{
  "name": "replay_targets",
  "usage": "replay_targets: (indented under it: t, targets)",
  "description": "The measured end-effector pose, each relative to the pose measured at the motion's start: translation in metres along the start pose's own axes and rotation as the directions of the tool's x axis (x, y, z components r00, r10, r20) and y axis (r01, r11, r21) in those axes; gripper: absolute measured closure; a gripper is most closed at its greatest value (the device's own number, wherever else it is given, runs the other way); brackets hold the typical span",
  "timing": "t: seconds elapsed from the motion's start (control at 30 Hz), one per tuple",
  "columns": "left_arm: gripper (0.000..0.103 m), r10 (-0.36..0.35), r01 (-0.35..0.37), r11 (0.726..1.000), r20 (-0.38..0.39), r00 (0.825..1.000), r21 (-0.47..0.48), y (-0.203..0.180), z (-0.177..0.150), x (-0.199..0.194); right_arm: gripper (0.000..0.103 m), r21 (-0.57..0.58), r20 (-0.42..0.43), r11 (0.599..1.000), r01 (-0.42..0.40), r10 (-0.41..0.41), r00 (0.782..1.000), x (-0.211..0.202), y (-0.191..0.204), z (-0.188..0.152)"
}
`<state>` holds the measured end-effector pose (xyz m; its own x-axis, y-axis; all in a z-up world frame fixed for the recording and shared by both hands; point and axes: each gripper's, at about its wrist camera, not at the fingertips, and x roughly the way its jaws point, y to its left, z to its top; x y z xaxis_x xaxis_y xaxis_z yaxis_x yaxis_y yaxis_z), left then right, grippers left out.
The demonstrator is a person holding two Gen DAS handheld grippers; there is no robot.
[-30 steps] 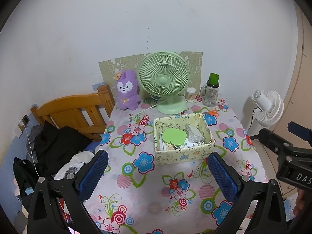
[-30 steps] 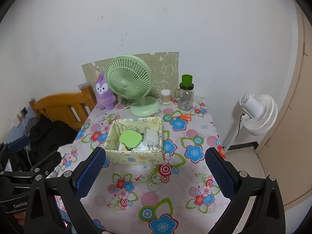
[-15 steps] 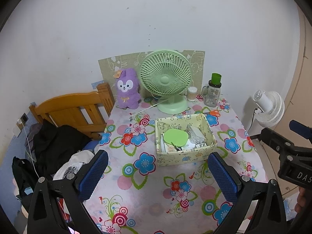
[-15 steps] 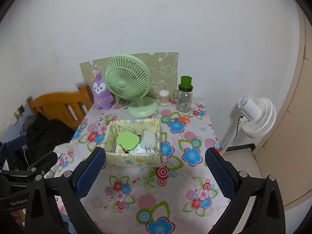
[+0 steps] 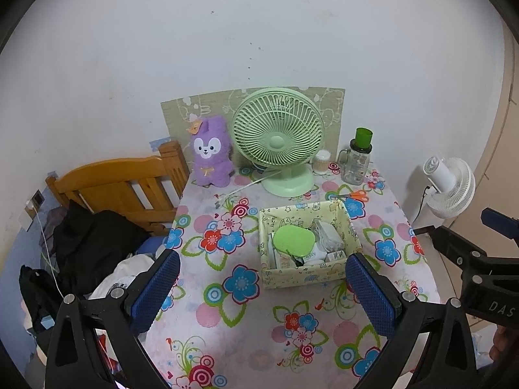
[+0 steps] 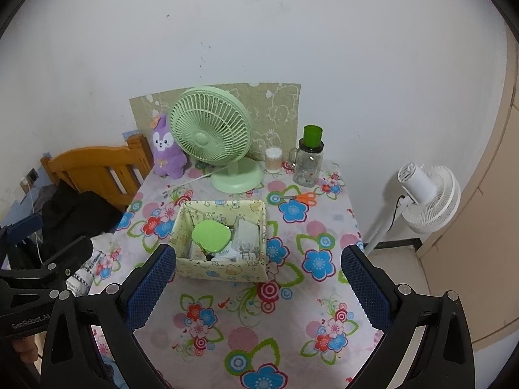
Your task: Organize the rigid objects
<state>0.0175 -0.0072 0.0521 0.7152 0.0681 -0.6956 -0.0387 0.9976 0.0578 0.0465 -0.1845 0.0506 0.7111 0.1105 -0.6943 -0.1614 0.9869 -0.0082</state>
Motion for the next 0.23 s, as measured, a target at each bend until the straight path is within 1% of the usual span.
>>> replay_targets:
  t: [0.23]
  targets:
    - [0.0, -0.004, 0.004, 1.0, -0.056, 0.998, -0.005, 0.005, 0.004, 0.024, 0.0, -0.009, -0.072, 1.0, 0.011, -0.012, 0.997, 0.025, 0.002, 0.005]
